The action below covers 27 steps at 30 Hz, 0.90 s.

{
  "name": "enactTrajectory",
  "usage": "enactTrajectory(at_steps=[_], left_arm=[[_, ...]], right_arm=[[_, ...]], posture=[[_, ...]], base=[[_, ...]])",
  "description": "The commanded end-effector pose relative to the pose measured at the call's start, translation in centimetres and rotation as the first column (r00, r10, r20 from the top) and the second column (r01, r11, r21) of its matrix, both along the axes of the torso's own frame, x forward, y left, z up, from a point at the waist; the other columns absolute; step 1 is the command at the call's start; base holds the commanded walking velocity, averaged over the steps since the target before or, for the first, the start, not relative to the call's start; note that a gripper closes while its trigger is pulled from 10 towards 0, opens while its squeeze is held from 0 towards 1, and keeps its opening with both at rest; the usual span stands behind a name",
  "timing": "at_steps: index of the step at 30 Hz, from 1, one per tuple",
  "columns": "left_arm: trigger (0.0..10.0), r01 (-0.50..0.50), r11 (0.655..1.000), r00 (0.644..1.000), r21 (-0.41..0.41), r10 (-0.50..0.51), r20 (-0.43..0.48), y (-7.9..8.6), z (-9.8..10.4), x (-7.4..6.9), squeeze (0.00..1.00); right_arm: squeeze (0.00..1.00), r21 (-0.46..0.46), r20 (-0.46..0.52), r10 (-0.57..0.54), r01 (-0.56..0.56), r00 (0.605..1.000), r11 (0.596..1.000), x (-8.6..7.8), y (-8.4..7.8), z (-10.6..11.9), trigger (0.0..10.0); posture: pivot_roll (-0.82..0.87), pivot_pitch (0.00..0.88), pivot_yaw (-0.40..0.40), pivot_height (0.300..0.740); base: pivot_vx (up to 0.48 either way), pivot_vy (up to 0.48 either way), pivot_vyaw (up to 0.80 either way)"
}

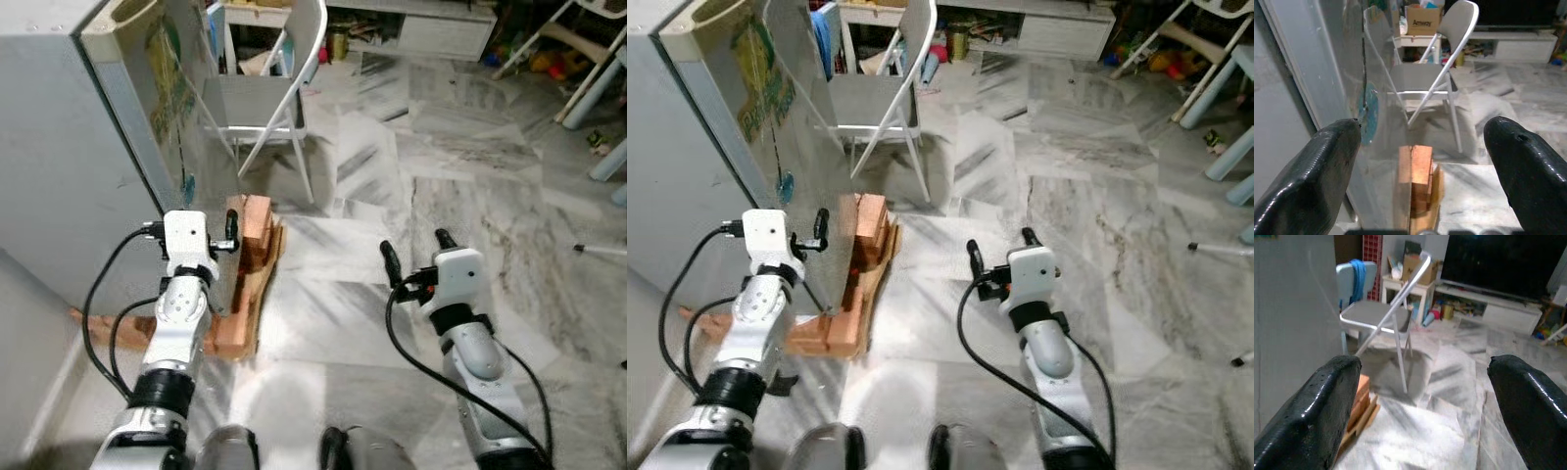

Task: Restocking fridge

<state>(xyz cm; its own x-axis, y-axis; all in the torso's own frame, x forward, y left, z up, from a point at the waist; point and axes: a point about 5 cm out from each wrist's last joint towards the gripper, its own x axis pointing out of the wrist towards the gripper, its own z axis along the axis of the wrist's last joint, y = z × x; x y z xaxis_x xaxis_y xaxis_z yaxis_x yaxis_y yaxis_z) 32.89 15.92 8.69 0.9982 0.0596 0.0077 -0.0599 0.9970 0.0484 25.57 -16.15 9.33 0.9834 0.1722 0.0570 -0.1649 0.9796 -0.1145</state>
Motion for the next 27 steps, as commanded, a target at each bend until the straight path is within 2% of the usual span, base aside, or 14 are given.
enactTrajectory(at_steps=[1, 5, 11, 13, 18, 24, 27], left_arm=[[10.0, -0.051, 0.999, 0.999, 0.016, 0.051, -0.001, 0.8, 0.1, 0.3, 0.00], [10.0, -0.058, 0.998, 0.998, 0.003, 0.058, 0.012, 1.0, 0.5, 0.7, 0.00], [10.0, -0.028, 1.000, 0.999, -0.004, 0.029, 0.033, 1.1, 0.2, -0.4, 0.00], [10.0, -0.003, 1.000, 0.998, 0.008, 0.002, 0.058, 1.1, 0.1, -1.5, 0.00], [10.0, -0.034, 0.999, 0.997, -0.004, 0.034, 0.066, 2.1, -0.2, -4.3, 0.00], [10.0, -0.034, 0.999, 0.999, 0.008, 0.034, 0.033, 2.9, -0.5, -9.3, 0.00], [10.0, -0.037, 0.999, 0.999, 0.016, 0.037, 0.013, 3.3, -0.8, -10.0, 0.00]], right_arm=[[0.00, 0.002, 0.012, 0.007, -0.007, 1.000, 1.000, -0.1, 0.2, 0.6, 10.0], [0.00, 0.004, 0.016, 0.016, -0.016, 1.000, 1.000, -0.4, 0.0, 1.1, 10.0], [0.00, -0.015, 0.038, 0.030, -0.030, 0.999, 0.999, -0.7, 0.0, 1.6, 10.0], [0.00, -0.011, 0.045, 0.022, -0.022, 0.999, 1.000, -0.8, 0.0, 1.9, 10.0], [0.00, 0.010, 0.032, 0.012, -0.013, 0.999, 1.000, -1.4, 0.0, 2.1, 10.0], [0.00, -0.012, 0.038, -0.033, 0.033, 0.999, 0.999, -3.5, -1.5, 2.4, 10.0], [0.00, -0.011, 0.028, -0.041, 0.042, 0.999, 0.999, -4.0, -1.6, 2.3, 10.0]], posture=[[-0.03, 0.121, -0.036, 0.740], [-0.04, 0.129, -0.038, 0.740], [-0.04, 0.133, -0.030, 0.740], [-0.03, 0.134, -0.031, 0.740], [-0.01, 0.140, -0.030, 0.740], [0.00, 0.144, -0.032, 0.740], [0.00, 0.143, -0.029, 0.740]], base=[[0.000, 0.000, 0.00], [0.000, 0.000, 0.00], [0.000, 0.000, 0.00], [0.000, 0.000, 0.00], [0.000, 0.000, 0.00], [0.000, 0.000, 0.00], [0.000, 0.000, 0.00]])
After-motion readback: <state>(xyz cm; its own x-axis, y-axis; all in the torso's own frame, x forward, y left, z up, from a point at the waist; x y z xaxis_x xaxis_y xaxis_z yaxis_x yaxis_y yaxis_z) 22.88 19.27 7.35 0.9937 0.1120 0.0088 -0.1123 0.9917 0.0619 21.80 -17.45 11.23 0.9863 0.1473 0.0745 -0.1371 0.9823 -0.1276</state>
